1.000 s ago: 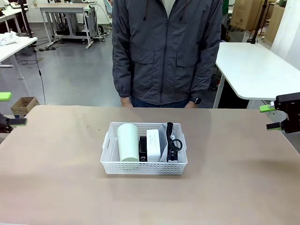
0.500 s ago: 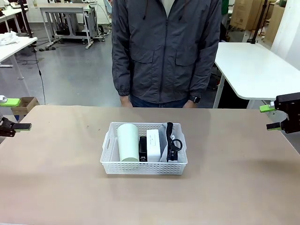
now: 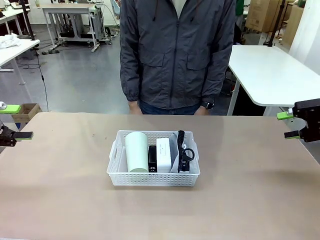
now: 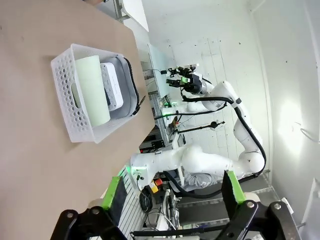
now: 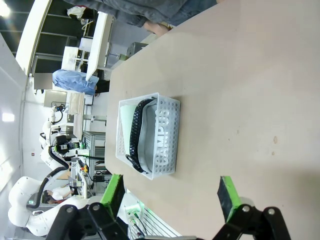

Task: Efficiently arrange items inside the basket to fit them all.
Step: Pick up the Reusable plastic cup and place it inside the Organizing basket.

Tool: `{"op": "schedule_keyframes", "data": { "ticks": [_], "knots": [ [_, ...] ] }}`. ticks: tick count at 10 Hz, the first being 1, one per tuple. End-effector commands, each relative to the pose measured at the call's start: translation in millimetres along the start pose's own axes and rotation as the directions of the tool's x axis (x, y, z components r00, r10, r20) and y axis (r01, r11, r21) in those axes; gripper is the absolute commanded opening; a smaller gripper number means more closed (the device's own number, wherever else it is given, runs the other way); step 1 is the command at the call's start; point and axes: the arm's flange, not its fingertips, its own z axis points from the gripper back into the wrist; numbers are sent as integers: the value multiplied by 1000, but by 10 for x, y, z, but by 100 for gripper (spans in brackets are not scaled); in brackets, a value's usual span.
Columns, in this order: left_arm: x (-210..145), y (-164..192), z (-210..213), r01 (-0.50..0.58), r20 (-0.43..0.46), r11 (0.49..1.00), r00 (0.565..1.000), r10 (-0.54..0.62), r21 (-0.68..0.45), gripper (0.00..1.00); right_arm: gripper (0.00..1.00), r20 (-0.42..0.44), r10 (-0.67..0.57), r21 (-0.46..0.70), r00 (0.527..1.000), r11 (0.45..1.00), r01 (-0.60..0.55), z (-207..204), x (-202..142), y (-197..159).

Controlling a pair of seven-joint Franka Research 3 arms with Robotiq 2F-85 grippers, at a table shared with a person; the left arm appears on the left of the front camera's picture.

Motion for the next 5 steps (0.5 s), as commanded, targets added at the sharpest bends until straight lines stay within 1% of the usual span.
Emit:
{"op": "schedule_keyframes", "data": {
  "ticks": [1,5],
  "knots": [
    [-2,-7,-10,22,9,1000,1000,-21,-22,100,100,1,7,10,1000,1000,-7,2,-9,0],
    [-2,-7,-10,22,9,1000,1000,-21,-22,100,100,1,7,10,1000,1000,-7,2,-9,0]
  ]
}}
